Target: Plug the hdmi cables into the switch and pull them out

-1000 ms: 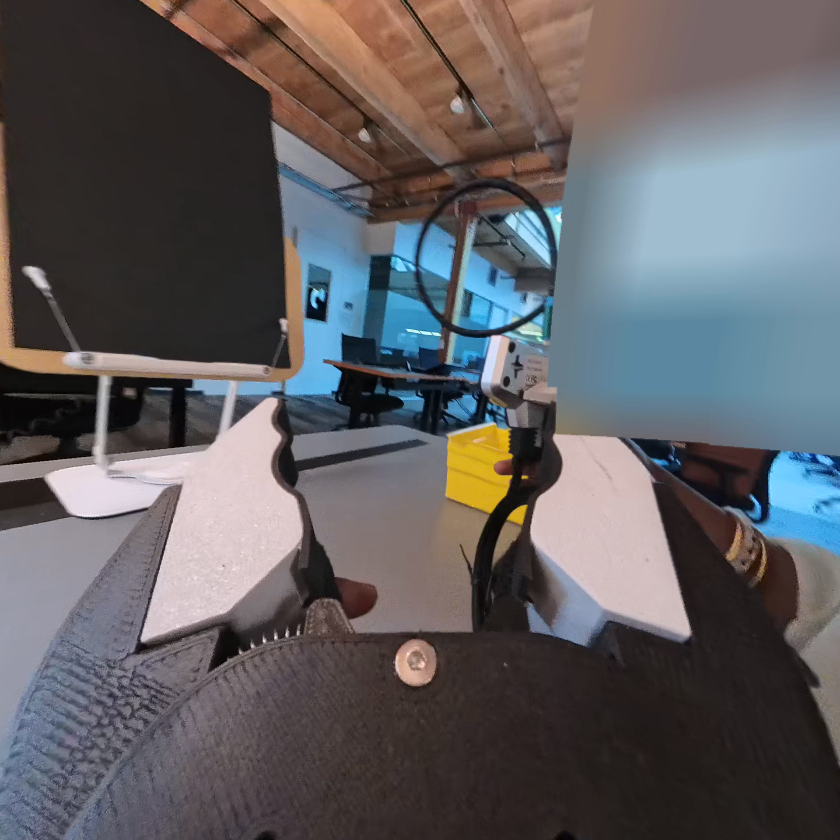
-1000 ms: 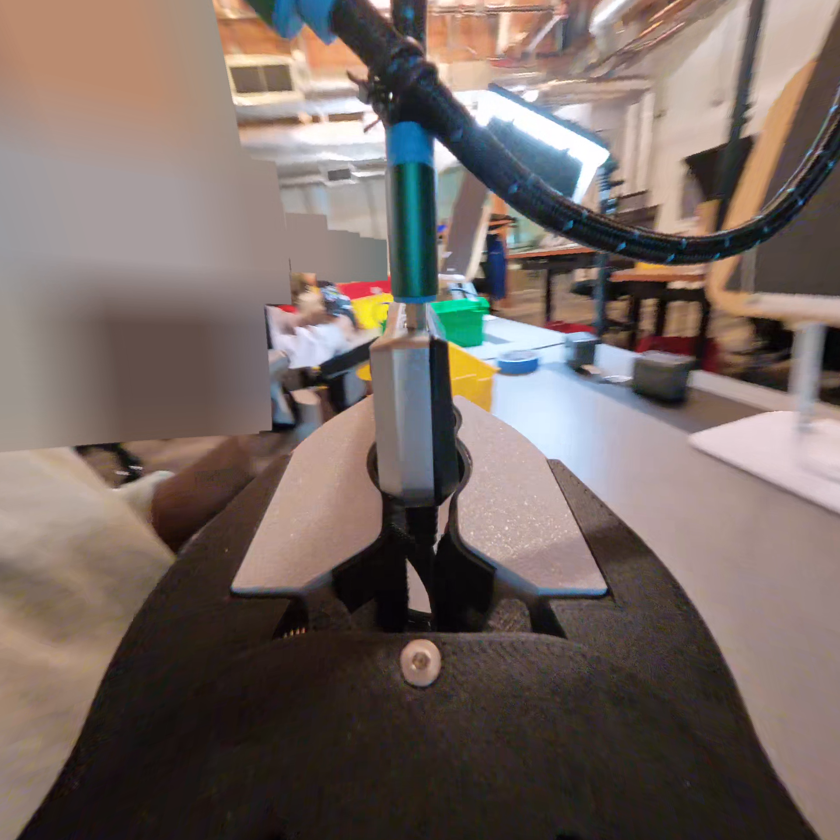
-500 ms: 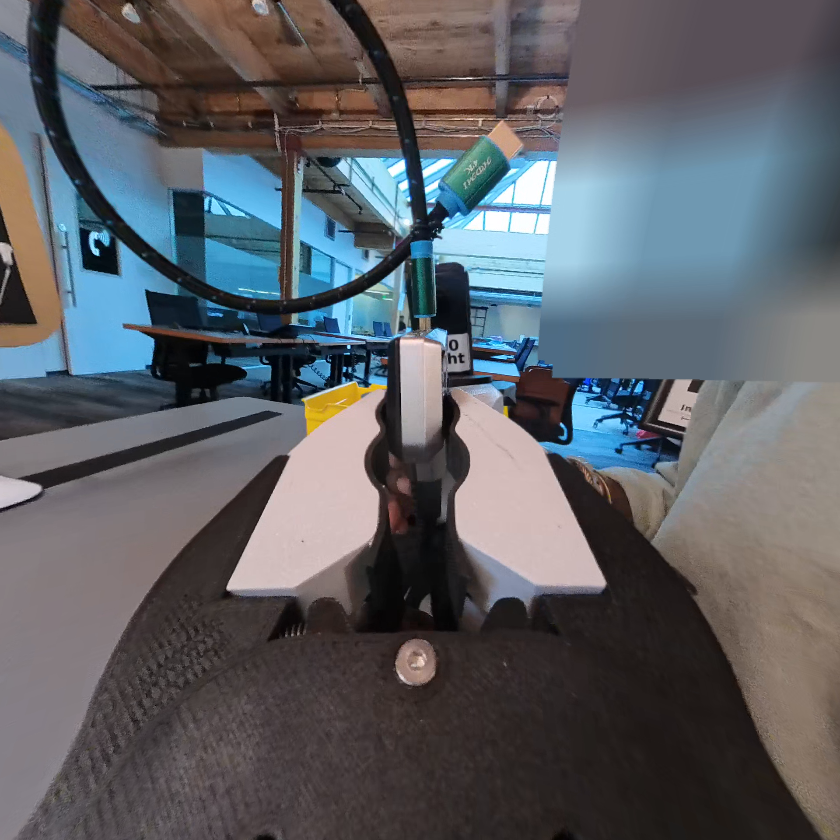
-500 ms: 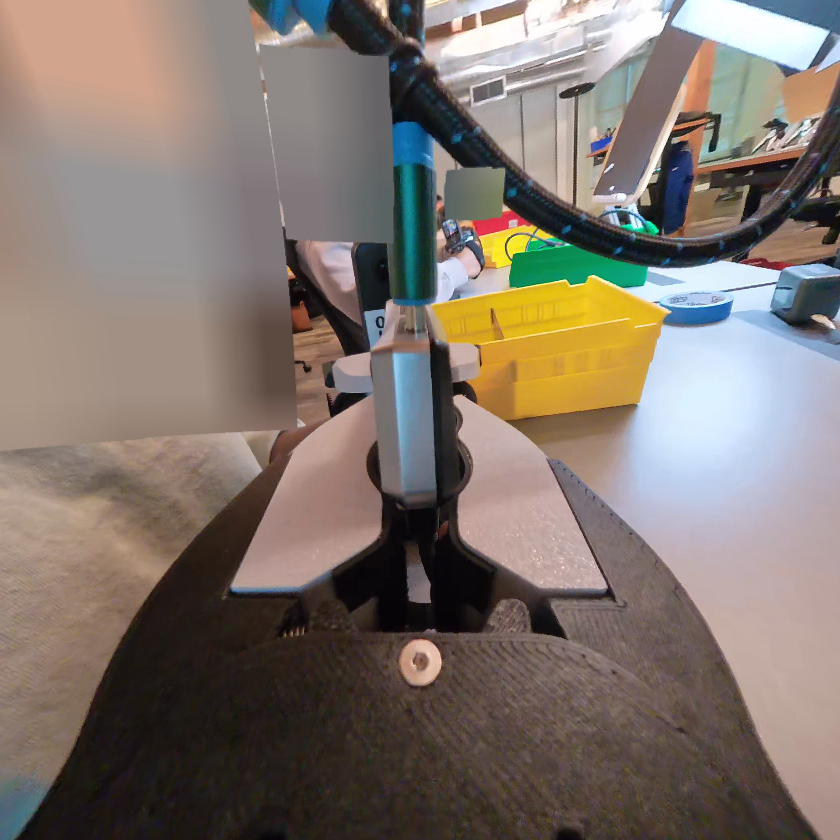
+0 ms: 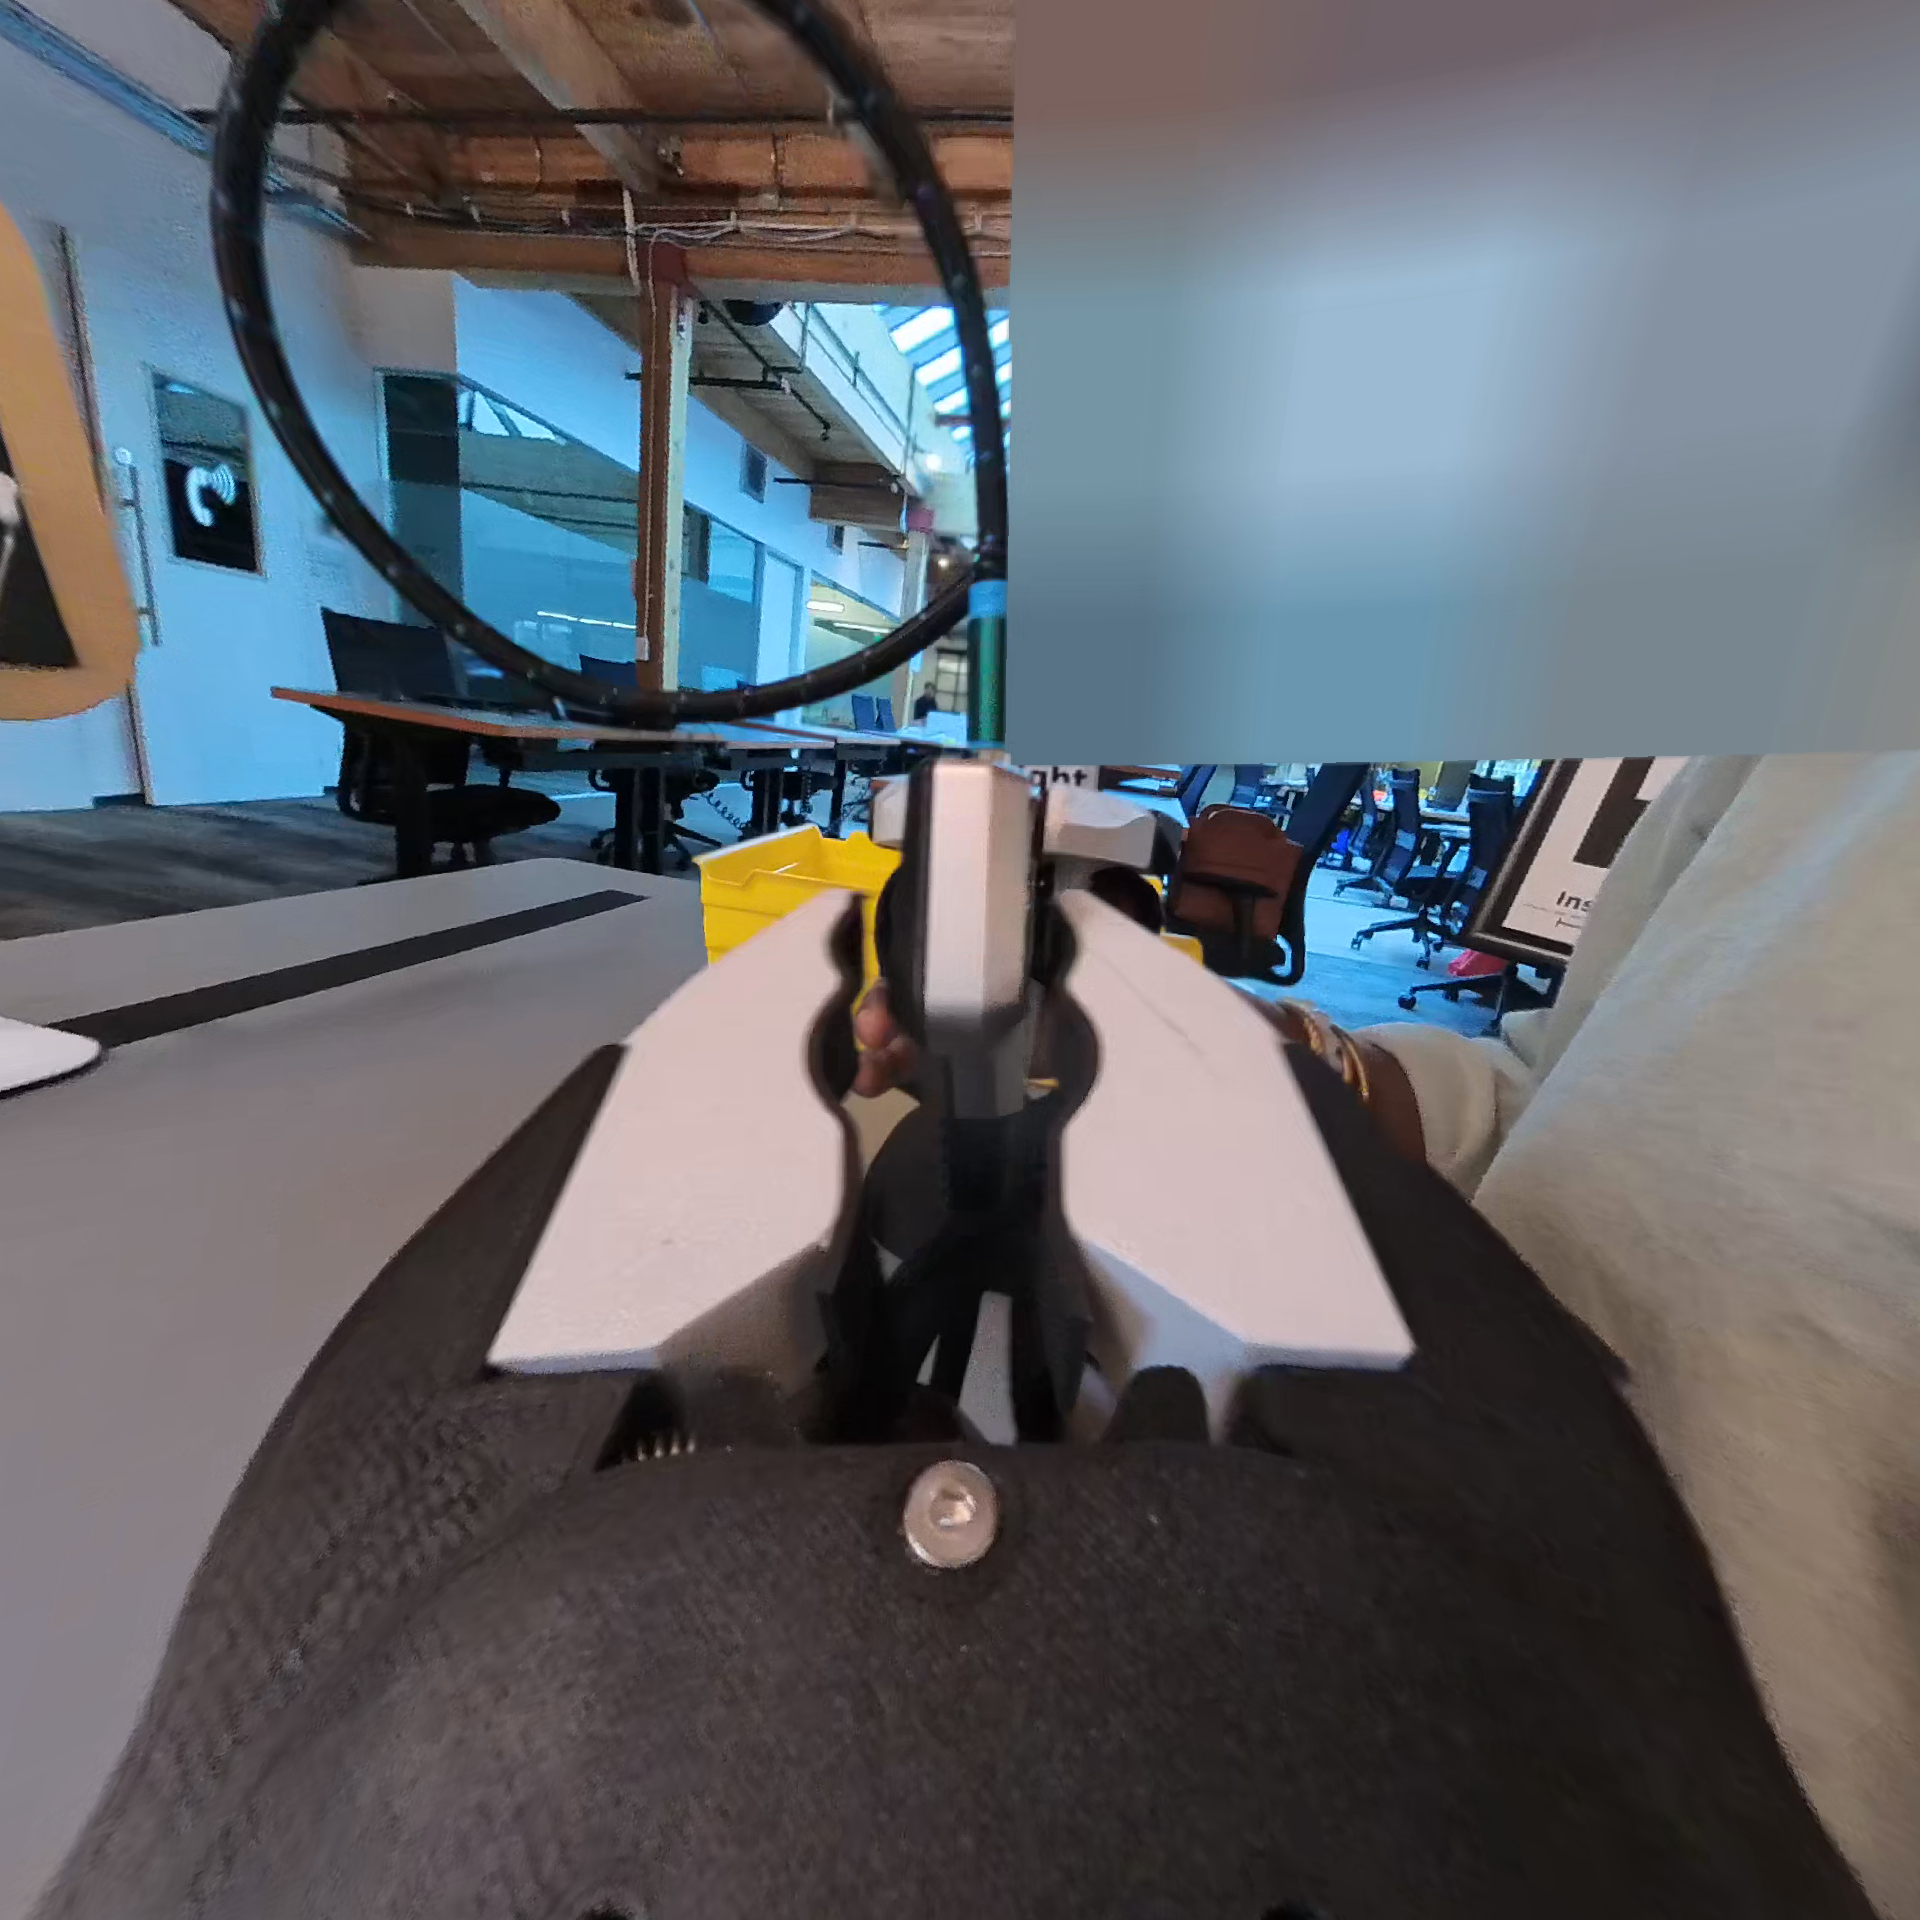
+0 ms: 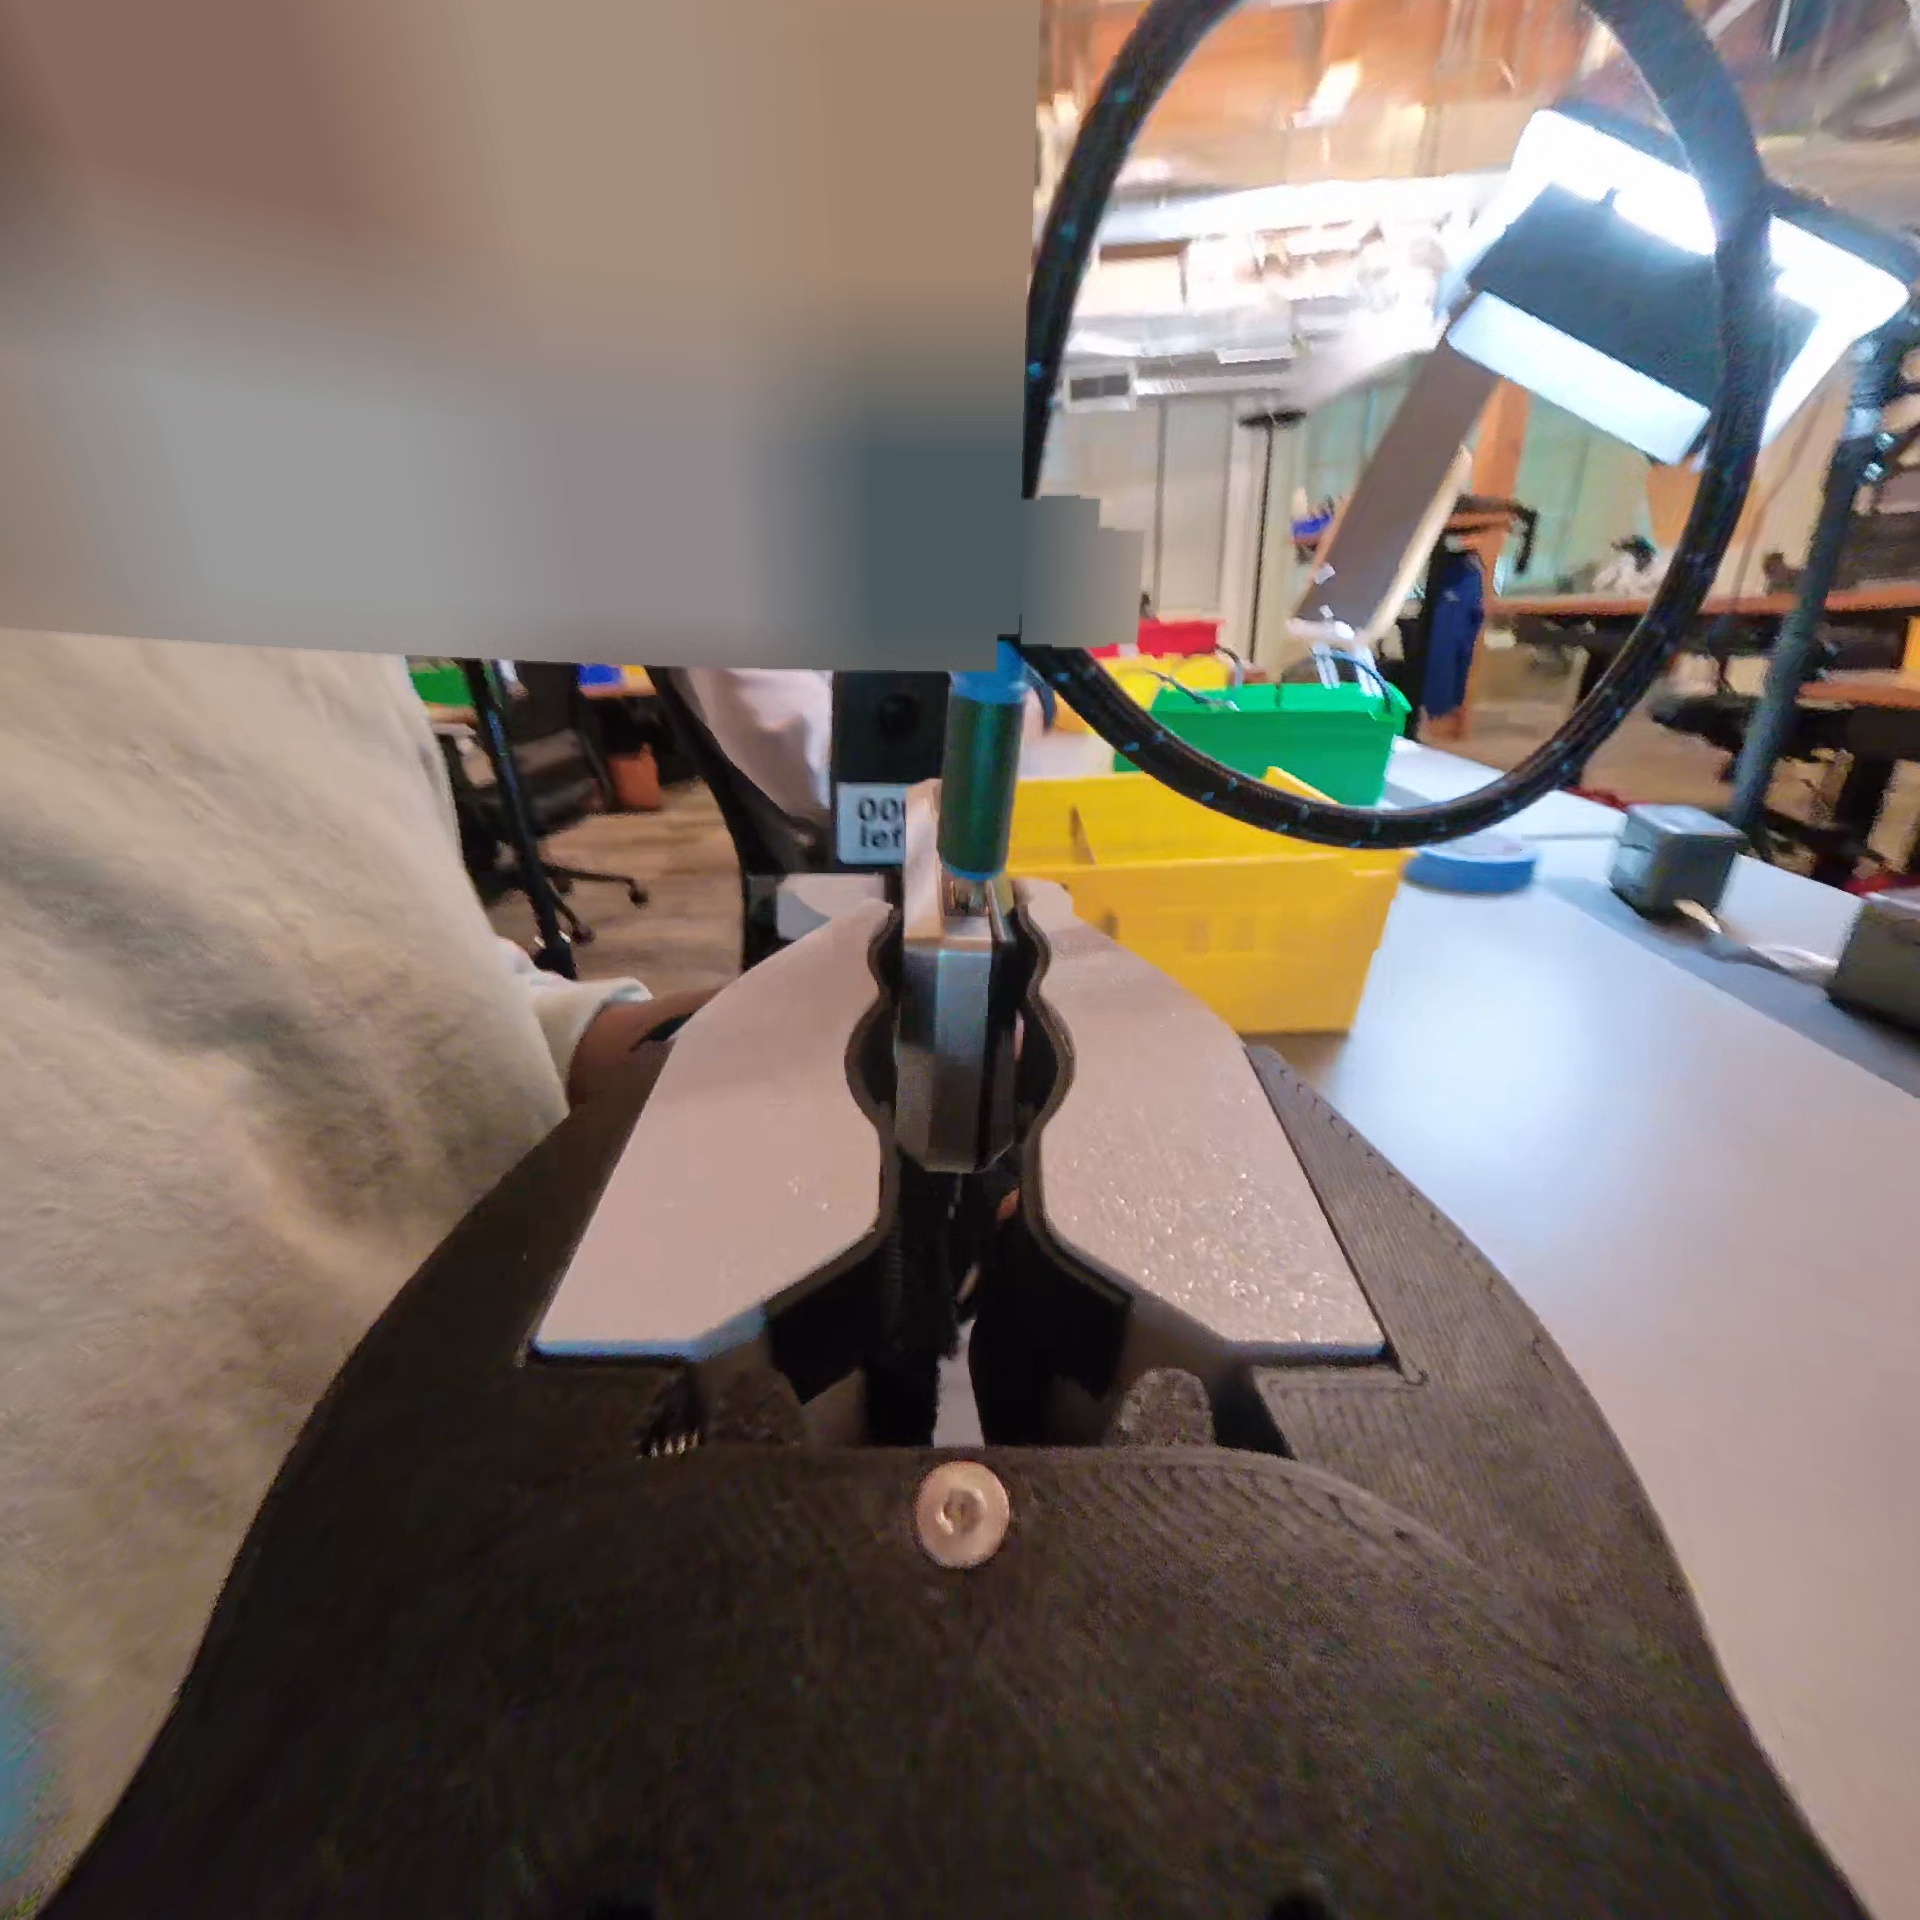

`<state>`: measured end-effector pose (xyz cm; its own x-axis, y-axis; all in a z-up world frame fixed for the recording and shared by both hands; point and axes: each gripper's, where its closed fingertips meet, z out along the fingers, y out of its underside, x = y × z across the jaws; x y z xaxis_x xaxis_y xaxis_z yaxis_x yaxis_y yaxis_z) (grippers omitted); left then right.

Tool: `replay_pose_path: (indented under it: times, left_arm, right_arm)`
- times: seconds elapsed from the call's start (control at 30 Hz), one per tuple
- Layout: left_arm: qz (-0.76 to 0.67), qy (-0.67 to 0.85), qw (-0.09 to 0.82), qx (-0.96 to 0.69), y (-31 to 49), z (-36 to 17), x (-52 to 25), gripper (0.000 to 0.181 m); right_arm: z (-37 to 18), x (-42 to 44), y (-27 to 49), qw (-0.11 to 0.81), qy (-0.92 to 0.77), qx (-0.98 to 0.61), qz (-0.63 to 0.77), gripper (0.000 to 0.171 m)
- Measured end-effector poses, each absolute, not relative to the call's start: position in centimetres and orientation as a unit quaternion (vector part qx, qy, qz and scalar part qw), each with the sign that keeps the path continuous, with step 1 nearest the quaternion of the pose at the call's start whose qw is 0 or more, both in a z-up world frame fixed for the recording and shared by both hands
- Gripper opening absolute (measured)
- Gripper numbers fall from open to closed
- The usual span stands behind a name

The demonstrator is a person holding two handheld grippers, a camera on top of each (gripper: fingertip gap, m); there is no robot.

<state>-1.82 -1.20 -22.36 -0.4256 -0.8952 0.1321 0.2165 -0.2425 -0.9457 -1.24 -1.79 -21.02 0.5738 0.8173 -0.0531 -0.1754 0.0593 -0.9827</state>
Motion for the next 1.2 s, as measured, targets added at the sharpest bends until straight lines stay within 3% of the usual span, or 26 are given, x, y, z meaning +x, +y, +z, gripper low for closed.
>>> replay_pose_path:
  times: [0.07, 0.1, 0.13, 0.17, 0.2, 0.23, 0.33, 0.47, 0.57, 0.77, 0.97, 1.2]
  left_arm:
    - [-0.679, 0.497, 0.393, -0.371, -1.9, -23.4, -0.9, 0.061]
    - [-0.671, 0.512, 0.387, -0.372, -2.4, -23.8, -0.6, 0.065]
    - [-0.672, 0.518, 0.384, -0.365, -2.9, -23.8, -0.5, 0.064]
    - [-0.679, 0.510, 0.387, -0.359, -3.0, -23.4, -0.5, 0.054]
    - [-0.684, 0.499, 0.393, -0.360, -2.7, -23.1, -0.5, 0.032]
    - [-0.680, 0.494, 0.391, -0.374, -2.3, -23.2, -0.3, 0.029]
    - [-0.652, 0.508, 0.381, -0.414, -1.6, -24.3, 0.1, 0.028]
    - [-0.535, 0.512, 0.500, -0.449, 0.8, -24.7, 0.4, 0.027]
    - [-0.451, 0.532, 0.576, -0.428, 0.7, -24.0, 0.4, 0.027]
    - [-0.283, 0.585, 0.660, -0.378, -0.5, -24.4, 1.7, 0.027]
    - [-0.226, 0.596, 0.702, -0.318, -1.5, -23.7, 2.0, 0.025]
    - [-0.158, 0.614, 0.730, -0.254, -2.2, -22.8, 2.0, 0.024]
  right_arm:
    - [-21.2, -1.6, -2.1, 0.679, -0.273, -0.560, 0.389, 0.019]
    - [-21.5, -1.9, -2.0, 0.677, -0.269, -0.560, 0.396, 0.019]
    - [-21.8, -2.1, -1.9, 0.675, -0.264, -0.561, 0.401, 0.019]
    - [-21.9, -2.2, -1.8, 0.673, -0.259, -0.559, 0.410, 0.020]
    - [-22.0, -2.2, -1.7, 0.670, -0.252, -0.560, 0.418, 0.020]
    - [-22.1, -2.1, -1.5, 0.667, -0.244, -0.567, 0.416, 0.020]
    - [-23.0, -1.3, -0.4, 0.662, -0.237, -0.616, 0.355, 0.025]
    - [-22.5, 1.2, 0.7, 0.699, -0.199, -0.649, 0.225, 0.038]
    - [-22.3, 2.2, 1.0, 0.697, -0.135, -0.671, 0.212, 0.047]
    - [-20.6, 2.6, 0.2, 0.733, -0.066, -0.620, 0.272, 0.021]
    - [-21.0, 3.1, -1.1, 0.780, -0.071, -0.588, 0.204, 0.022]
    - [-20.8, 3.0, -1.8, 0.763, -0.092, -0.600, 0.221, 0.023]
